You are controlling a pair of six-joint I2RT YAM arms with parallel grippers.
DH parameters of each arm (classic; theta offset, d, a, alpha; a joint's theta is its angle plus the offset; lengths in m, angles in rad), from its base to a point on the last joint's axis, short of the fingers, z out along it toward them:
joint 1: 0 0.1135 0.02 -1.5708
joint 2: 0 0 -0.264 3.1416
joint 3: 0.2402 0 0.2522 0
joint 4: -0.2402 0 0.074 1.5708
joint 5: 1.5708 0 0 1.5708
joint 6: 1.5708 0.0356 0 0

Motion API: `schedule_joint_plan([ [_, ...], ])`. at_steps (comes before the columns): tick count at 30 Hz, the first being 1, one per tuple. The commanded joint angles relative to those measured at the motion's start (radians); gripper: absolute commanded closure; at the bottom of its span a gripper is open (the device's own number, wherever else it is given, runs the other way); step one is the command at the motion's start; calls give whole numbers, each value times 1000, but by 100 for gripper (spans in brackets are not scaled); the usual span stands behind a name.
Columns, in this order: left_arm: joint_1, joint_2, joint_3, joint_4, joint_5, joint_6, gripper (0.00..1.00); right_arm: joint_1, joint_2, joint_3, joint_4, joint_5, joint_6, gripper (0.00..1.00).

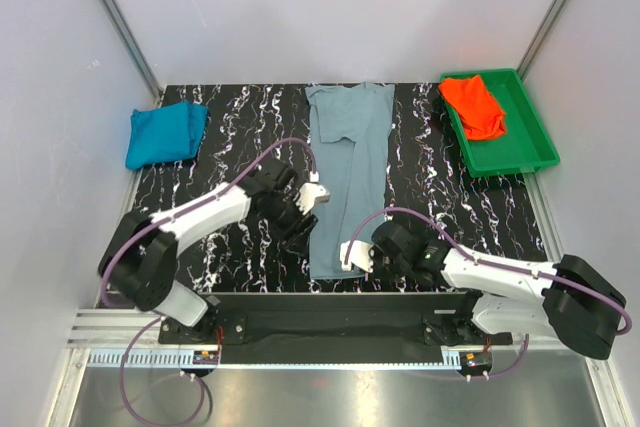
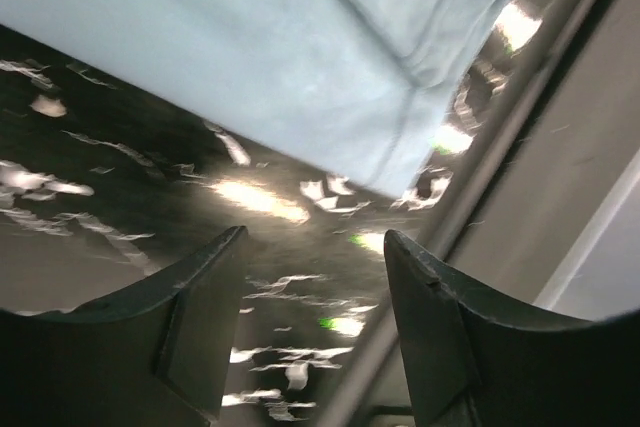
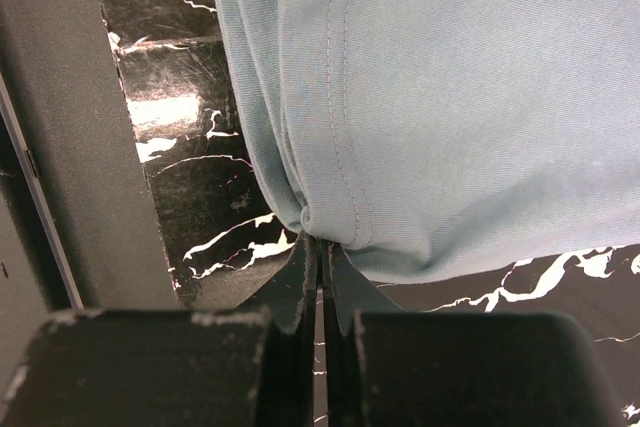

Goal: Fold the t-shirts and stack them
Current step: Fold the tshirt

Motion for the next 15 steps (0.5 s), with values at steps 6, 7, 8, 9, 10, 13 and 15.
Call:
schedule_joint_plan([
  [6, -18, -77, -95, 7, -5, 220, 38, -14, 21, 46, 44, 17, 0, 100],
  [7, -23, -65, -66, 2, 7, 197, 38, -14, 22, 48, 44, 15, 1, 100],
  [8, -23, -28, -43, -14, 24, 180, 38, -15, 22, 49, 42, 15, 3, 100],
  [9, -24, -3, -15, -39, 50, 155, 38, -15, 25, 49, 42, 14, 3, 100],
  [10, -24, 20, 34, -57, 87, 139, 39, -14, 27, 52, 42, 13, 1, 100],
  [13, -24, 83, 98, -111, 159, 99, 39, -17, 33, 57, 47, 15, 0, 100],
  [15, -24, 106, 111, -113, 190, 60, 39, -17, 39, 62, 50, 15, 0, 100],
])
